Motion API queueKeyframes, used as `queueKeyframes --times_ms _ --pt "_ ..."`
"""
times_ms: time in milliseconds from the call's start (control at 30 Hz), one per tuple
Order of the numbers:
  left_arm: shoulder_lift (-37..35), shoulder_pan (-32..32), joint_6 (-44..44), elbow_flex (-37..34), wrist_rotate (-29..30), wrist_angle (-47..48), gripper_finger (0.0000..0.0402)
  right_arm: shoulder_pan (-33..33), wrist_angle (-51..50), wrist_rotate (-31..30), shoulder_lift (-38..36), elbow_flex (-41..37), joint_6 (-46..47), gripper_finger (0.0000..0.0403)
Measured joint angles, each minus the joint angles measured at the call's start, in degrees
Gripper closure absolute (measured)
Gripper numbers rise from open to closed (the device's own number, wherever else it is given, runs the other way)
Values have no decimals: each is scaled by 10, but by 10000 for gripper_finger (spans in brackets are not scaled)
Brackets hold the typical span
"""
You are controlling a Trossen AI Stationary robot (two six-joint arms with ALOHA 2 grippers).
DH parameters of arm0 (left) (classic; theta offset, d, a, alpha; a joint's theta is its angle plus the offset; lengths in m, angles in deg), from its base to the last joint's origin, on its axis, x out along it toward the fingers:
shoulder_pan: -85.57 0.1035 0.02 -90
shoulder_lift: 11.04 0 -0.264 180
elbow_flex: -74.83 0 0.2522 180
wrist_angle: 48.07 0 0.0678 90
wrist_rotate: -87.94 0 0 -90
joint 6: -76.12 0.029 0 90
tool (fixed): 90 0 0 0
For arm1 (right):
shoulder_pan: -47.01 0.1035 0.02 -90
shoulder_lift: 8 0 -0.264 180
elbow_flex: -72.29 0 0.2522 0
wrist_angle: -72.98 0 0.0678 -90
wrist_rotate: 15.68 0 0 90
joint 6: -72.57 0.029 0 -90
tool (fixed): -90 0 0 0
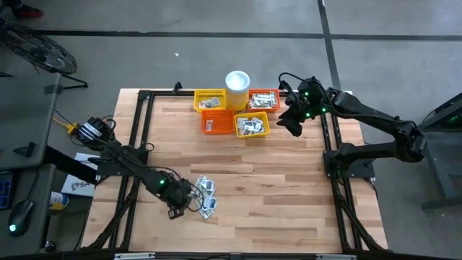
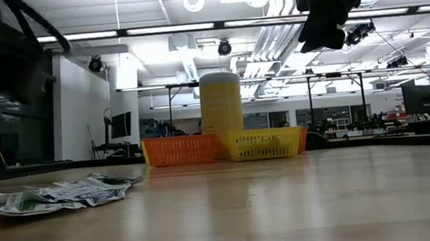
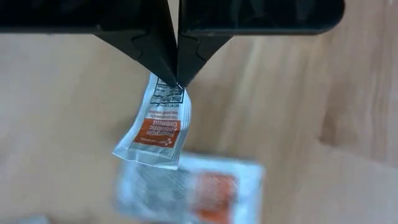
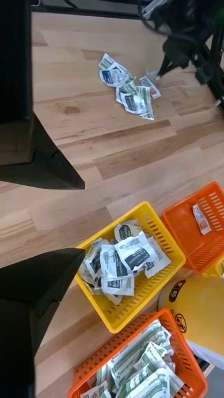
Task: Pick & Place First Aid Supplies
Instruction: Put the orange ointment pack into the bottom orange basket
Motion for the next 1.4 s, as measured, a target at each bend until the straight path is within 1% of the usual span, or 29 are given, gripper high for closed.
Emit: queueKeyframes --times_ms 100,233,300,400,467,533,667,867,1033,1200,1400 --pt "-2 -1 7 30 0 23 401 0 0 1 0 0 -2 245" --pt "-2 0 6 59 25 40 401 0 0 1 0 0 -4 245" --pt "-2 0 6 74 48 42 401 0 0 1 0 0 -4 245" --pt "-3 3 6 96 99 45 401 0 0 1 0 0 -1 245" --pt "-3 14 6 108 127 45 401 0 0 1 0 0 -1 245" --pt "-3 33 12 121 141 51 401 0 0 1 0 0 0 245" --pt "-4 84 64 148 143 55 401 0 1 1 0 0 0 245" --pt "-4 188 160 177 150 69 402 0 1 1 0 0 -2 245" --pt "-4 280 224 184 124 73 401 0 8 1 0 0 -1 245" --pt "-4 363 251 184 111 75 401 0 10 1 0 0 0 245" --pt "-4 453 212 184 98 62 401 0 10 -2 0 0 17 245"
